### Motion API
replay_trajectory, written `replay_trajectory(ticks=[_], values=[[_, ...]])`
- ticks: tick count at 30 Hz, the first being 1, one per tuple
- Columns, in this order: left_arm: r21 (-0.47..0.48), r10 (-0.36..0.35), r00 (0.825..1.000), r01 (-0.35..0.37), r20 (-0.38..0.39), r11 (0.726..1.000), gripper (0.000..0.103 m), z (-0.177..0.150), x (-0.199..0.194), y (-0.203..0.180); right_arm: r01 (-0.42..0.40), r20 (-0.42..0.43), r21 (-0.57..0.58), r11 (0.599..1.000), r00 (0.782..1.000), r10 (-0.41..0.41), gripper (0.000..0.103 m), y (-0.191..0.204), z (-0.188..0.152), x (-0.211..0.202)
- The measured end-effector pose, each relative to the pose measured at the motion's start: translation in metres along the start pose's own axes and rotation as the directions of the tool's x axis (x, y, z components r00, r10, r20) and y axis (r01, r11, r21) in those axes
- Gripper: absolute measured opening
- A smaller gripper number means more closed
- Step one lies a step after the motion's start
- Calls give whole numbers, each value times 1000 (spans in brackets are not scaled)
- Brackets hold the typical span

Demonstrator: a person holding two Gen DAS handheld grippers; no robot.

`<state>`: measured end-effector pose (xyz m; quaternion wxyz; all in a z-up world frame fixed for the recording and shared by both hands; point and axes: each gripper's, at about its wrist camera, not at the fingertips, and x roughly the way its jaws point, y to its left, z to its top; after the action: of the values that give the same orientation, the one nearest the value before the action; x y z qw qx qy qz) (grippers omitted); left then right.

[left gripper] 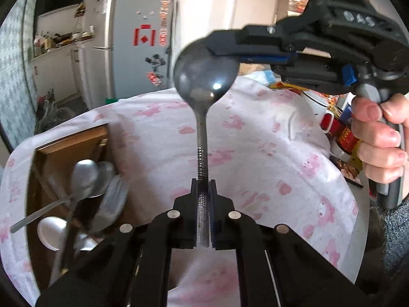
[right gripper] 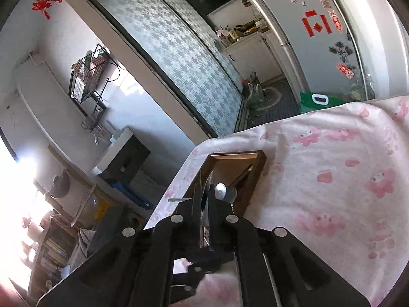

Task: Organize utensils
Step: 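Close the left gripper on the spoon handle while the right gripper releases it, then lower the steel spoon into the tray with the left gripper and open it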

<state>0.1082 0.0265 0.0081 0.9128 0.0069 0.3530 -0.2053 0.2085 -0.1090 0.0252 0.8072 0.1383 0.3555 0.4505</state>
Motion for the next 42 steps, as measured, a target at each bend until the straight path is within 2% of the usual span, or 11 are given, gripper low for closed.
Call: replay_trajectory(ticks=[11,13,20,27,31,32,33,34,35,39,42], values=[[-86,20,1000,-20,-4,996,10,-5,-32,53,-97,-66,97,990,992,104,6,11,27,86],[-129,-11,1000,12,4,992,10,-3,-38,65,-116,-71,117,986,990,125,6,12,34,95],[-181,69,996,-79,-61,980,8,-7,-38,108,-110,-97,190,976,987,130,7,-6,40,137],[-214,117,986,-142,-122,966,4,-23,-32,120,-59,-192,281,958,974,117,11,-42,26,198],[-199,117,985,-141,-130,970,6,-26,-31,117,-17,-246,271,962,965,86,20,-49,17,214],[-193,119,985,-143,-126,971,7,-26,-31,115,-6,-254,259,966,964,74,32,-47,16,215],[-177,131,984,-152,-123,972,22,-25,-32,114,1,-257,246,969,964,64,41,-44,15,214],[-166,145,983,-163,-113,973,50,-24,-32,111,7,-253,232,973,966,53,59,-41,14,211],[-163,156,984,-169,-86,972,60,-25,-36,109,12,-244,220,975,969,43,63,-38,15,207],[-164,144,989,-148,-33,975,82,-34,-49,99,22,-237,167,986,971,19,67,-28,15,188],[-156,160,987,-158,-1,975,90,-46,-61,90,38,-218,94,995,976,-17,73,-17,8,163]])
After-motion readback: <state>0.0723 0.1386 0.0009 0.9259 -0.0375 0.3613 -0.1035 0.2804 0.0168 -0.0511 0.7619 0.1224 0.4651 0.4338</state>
